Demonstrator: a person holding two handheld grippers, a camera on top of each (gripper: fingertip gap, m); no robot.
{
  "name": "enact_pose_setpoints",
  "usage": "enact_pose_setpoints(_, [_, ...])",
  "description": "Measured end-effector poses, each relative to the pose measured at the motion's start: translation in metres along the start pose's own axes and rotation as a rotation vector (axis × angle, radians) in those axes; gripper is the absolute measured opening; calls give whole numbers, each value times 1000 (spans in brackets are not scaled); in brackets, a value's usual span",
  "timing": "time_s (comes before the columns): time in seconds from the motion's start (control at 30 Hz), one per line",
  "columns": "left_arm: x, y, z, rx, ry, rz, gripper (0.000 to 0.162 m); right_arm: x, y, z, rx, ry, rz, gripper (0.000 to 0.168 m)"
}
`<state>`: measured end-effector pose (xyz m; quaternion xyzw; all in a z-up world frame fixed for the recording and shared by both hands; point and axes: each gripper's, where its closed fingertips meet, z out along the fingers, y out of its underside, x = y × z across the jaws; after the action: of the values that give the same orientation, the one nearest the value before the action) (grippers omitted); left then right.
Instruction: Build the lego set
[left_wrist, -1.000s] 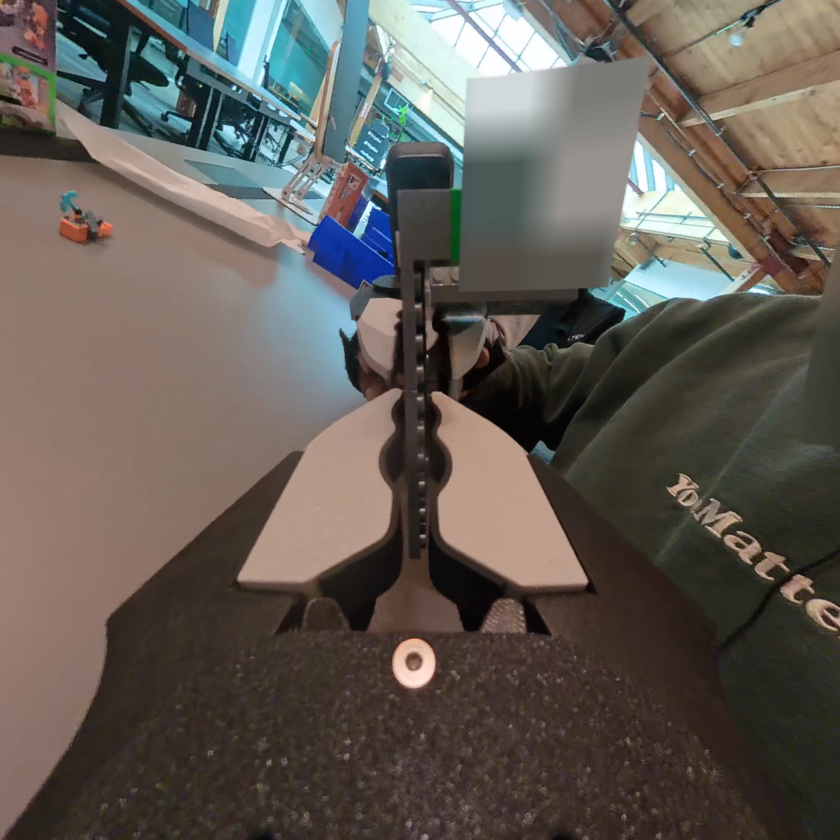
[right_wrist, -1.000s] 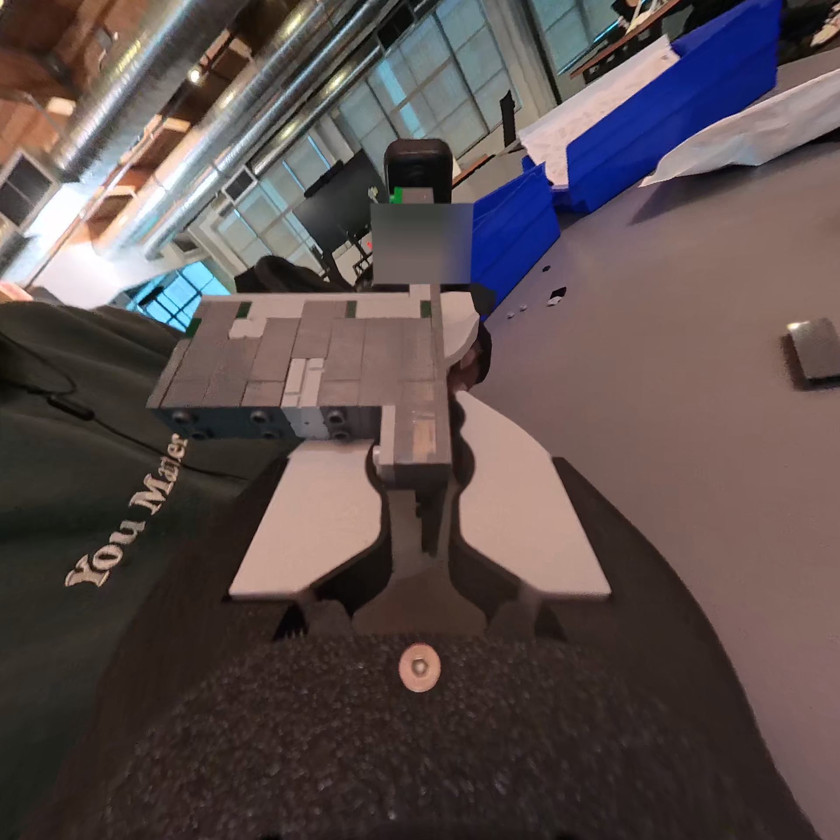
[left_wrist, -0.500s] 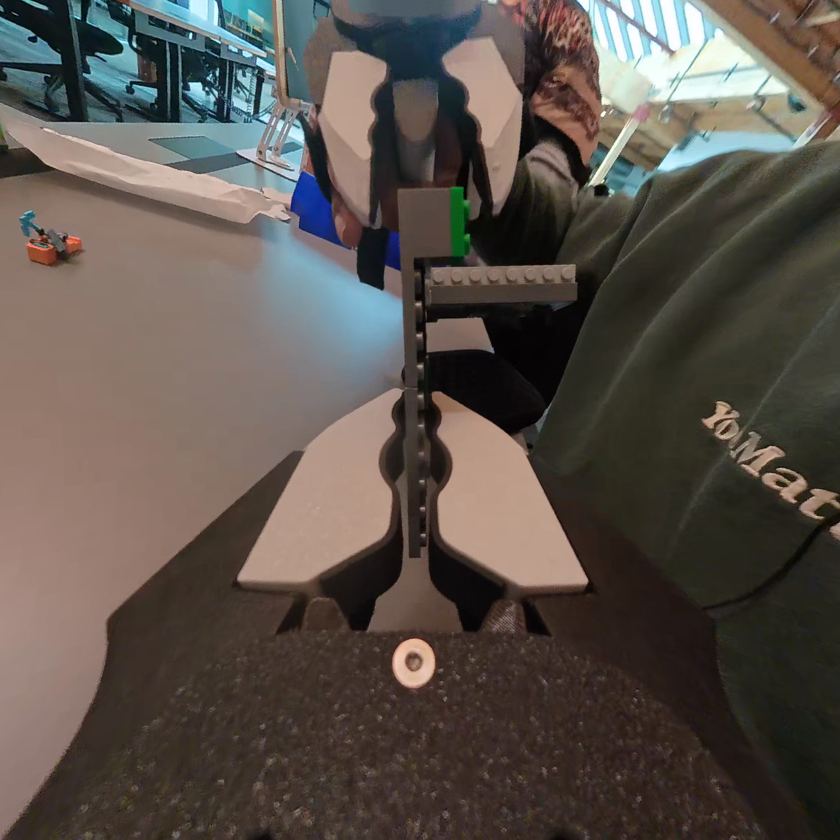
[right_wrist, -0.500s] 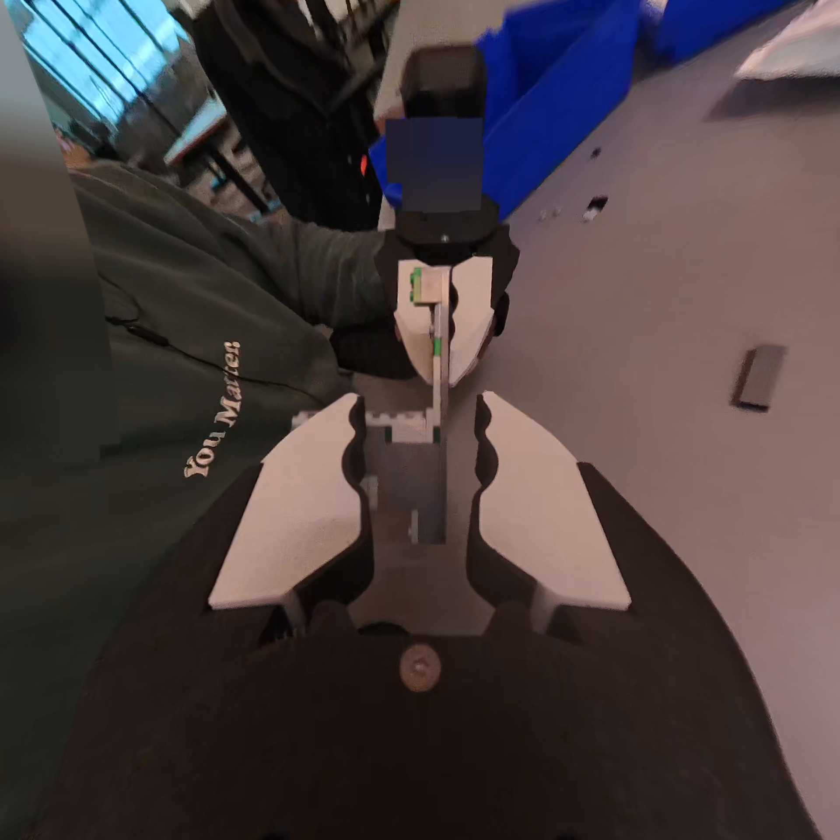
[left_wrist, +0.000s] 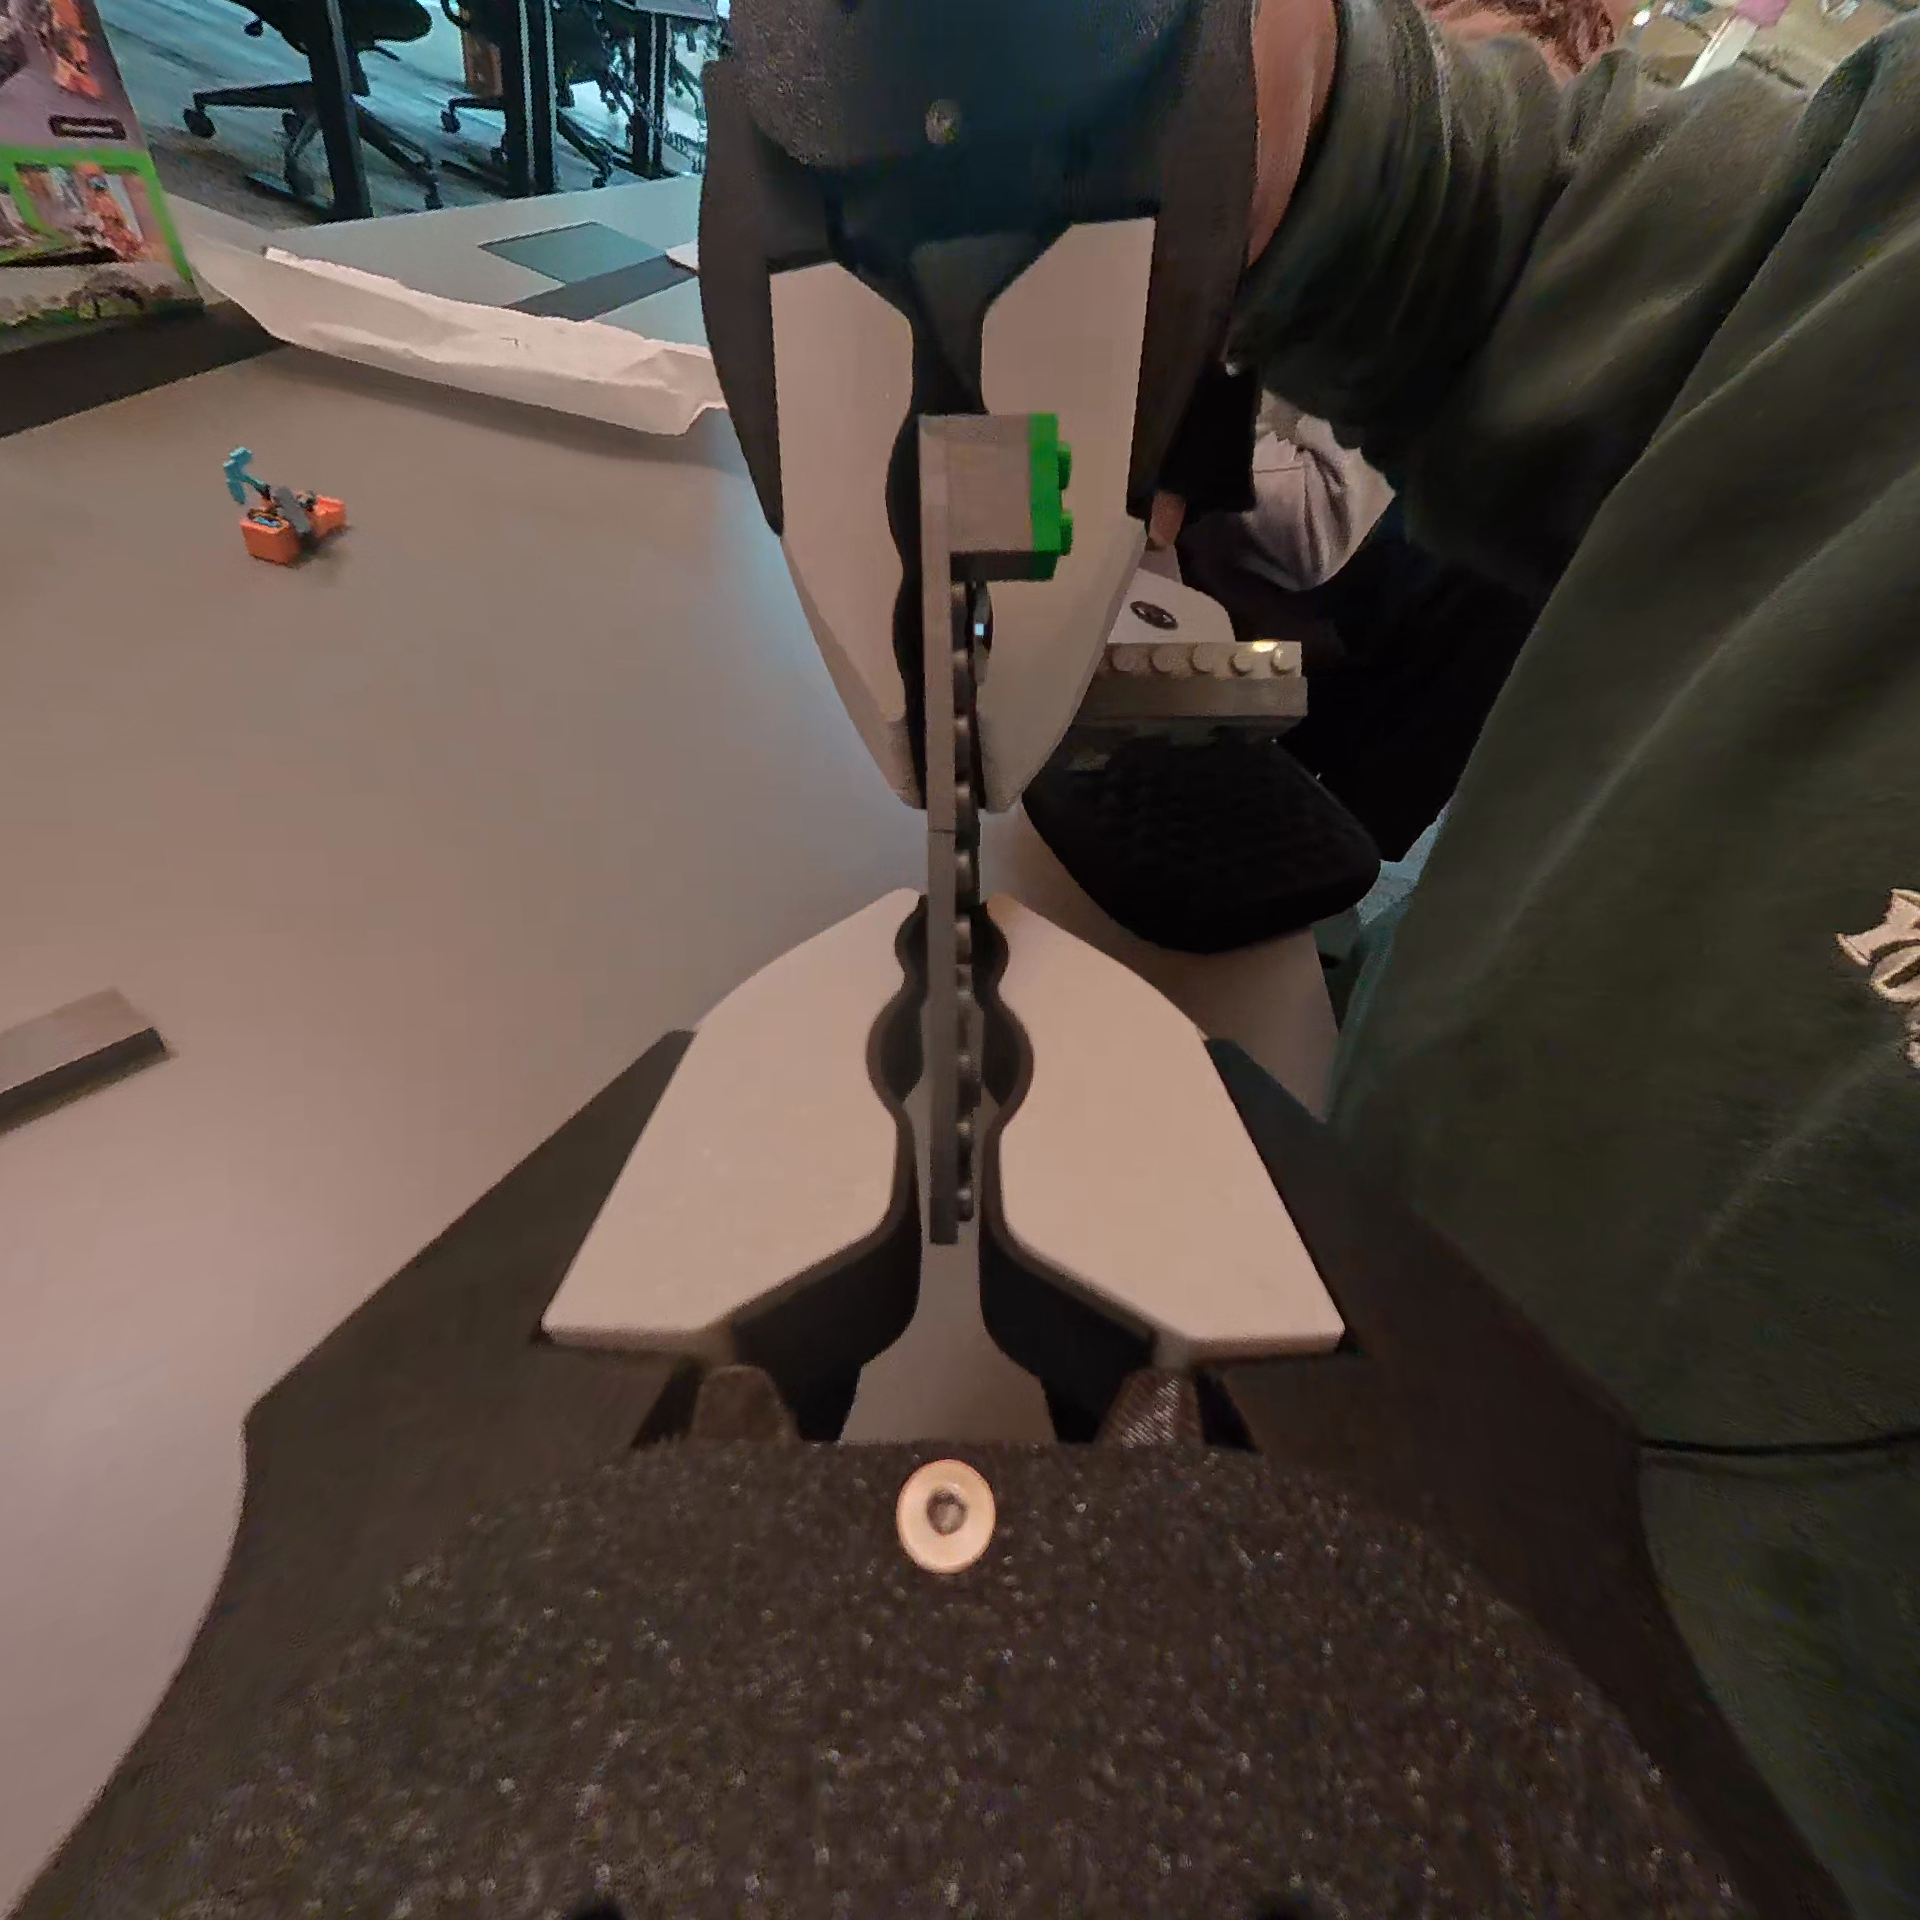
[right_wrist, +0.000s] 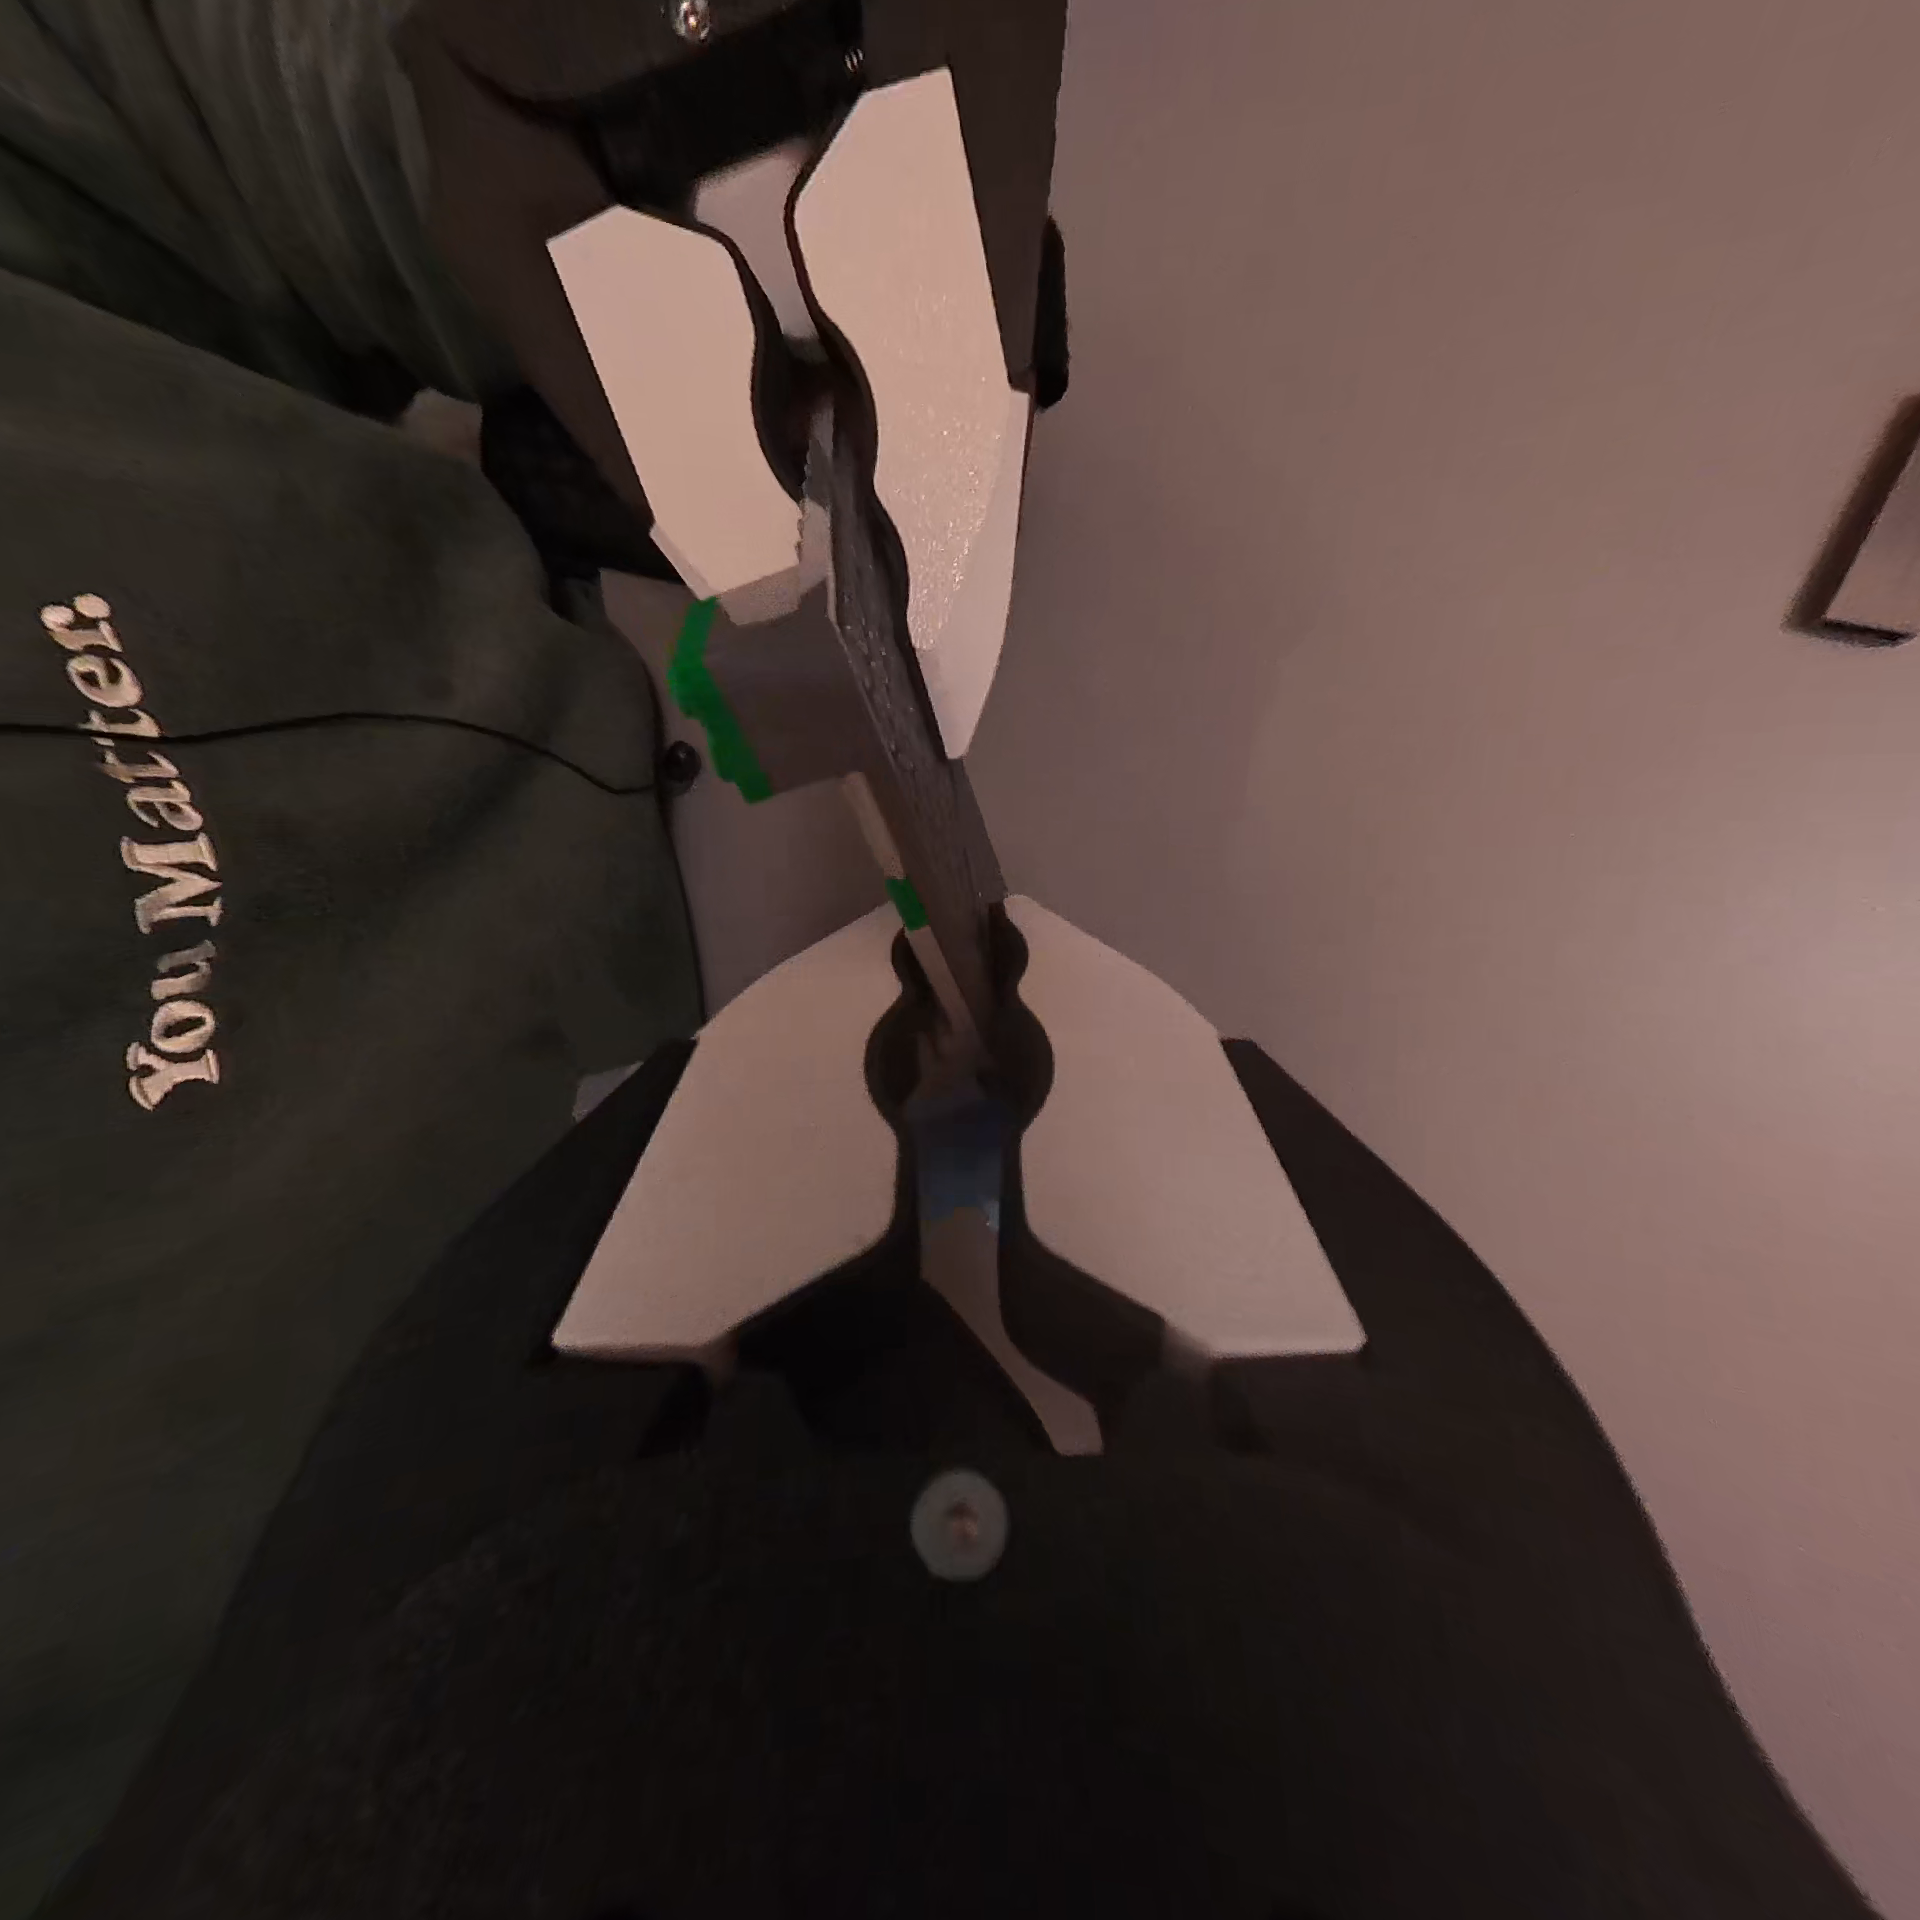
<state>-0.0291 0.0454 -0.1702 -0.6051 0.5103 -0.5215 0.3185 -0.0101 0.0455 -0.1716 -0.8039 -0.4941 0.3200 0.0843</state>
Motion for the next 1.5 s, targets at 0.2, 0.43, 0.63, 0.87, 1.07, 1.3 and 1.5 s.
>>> enact_pose_setpoints(0.2, [-1,-4,-1,16,-7,-3,6,0,-3,-2,15,11,-53,9])
enact_pose_setpoints(0.43, [-2,-4,3,6,-29,18,13,-3,3,-3,14,-62,-7,9])
enact_pose_setpoints(0.63, [-3,-20,-11,74,-34,-14,18,-1,6,-3,45,-112,23,9])
enact_pose_setpoints(0.87, [-49,-29,-41,24,-250,71,7,16,32,1,87,-199,142,9])
enact_pose_setpoints(1.07, [-125,0,-24,-357,-368,261,13,27,49,0,61,-267,173,9])
enact_pose_setpoints(1.3, [-193,30,-8,-608,-283,343,24,36,55,-11,65,-330,134,9])
enact_pose_setpoints(1.5, [-212,48,-7,-742,-160,365,31,40,61,-14,68,-364,139,9])
